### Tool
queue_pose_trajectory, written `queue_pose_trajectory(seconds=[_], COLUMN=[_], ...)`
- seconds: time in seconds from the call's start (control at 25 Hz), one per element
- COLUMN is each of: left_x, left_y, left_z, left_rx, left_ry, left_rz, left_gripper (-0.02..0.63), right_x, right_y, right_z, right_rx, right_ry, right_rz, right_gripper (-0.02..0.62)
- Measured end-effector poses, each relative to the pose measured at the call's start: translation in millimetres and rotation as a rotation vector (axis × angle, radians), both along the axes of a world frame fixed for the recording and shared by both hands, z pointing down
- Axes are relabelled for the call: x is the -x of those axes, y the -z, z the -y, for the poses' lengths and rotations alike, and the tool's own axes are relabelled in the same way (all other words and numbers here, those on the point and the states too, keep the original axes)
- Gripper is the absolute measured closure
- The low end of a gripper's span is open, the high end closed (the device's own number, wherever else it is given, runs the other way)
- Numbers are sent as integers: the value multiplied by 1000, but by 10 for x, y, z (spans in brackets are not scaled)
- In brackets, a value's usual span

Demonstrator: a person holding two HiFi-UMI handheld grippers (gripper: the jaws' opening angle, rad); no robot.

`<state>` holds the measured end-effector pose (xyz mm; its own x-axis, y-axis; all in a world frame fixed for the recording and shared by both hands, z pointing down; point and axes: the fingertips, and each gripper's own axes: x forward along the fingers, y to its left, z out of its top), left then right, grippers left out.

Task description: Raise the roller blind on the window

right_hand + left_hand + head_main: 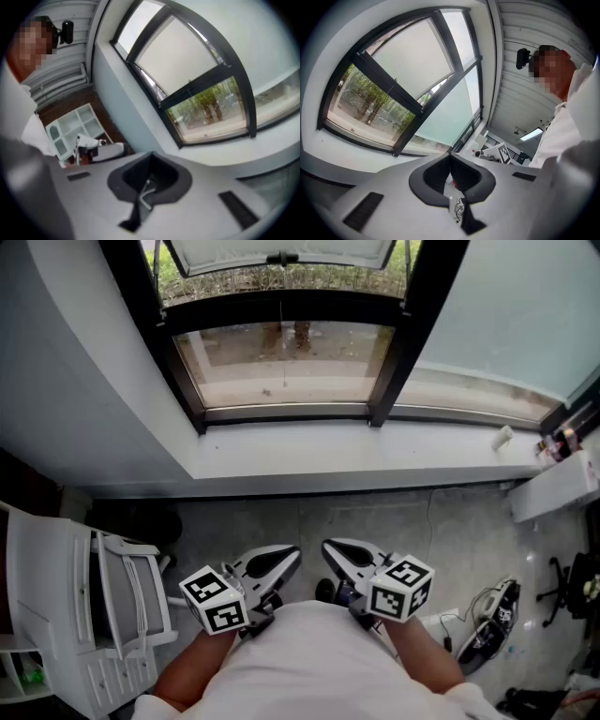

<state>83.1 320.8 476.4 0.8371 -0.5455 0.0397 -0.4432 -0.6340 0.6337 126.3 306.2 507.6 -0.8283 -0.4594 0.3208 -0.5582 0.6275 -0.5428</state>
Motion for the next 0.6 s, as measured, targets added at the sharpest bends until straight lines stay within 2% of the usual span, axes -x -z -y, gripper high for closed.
queue_pose_trajectory(seconds=[0.44,0.6], left_x=[164,257], left_y=[0,-33], left_z=[-12,-7], left_rx=[16,-3], left_ry=[20,20], left_rz=[1,6], left_gripper=[581,581], right_x=[131,152], right_y=[-64,-49], right_z=[-40,-36], right_rx=[-16,-66], right_ry=[8,-10], right_rz=[-55,-102], right_gripper=[574,574])
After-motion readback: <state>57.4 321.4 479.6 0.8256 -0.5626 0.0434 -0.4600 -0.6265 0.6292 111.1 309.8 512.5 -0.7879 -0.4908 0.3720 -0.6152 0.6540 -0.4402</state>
